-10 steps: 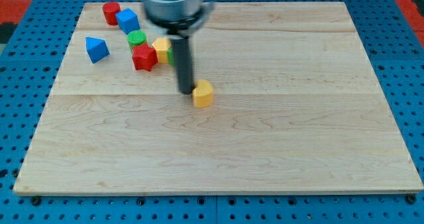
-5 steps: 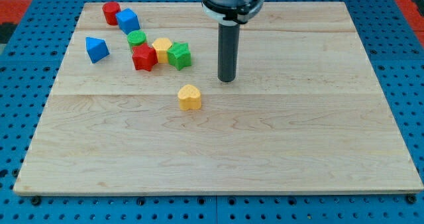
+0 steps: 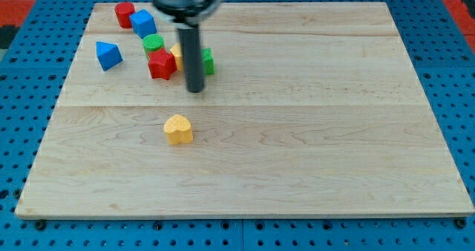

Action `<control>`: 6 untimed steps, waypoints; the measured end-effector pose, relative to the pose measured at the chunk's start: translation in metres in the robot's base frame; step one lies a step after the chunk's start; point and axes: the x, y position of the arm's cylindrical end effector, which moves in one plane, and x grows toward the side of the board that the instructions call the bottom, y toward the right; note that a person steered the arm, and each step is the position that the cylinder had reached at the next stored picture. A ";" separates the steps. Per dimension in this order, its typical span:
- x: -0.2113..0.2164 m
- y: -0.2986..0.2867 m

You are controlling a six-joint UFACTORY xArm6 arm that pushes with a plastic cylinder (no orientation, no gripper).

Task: Move the heart towards the bottom right

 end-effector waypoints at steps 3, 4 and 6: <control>0.075 -0.030; 0.124 -0.013; 0.109 0.187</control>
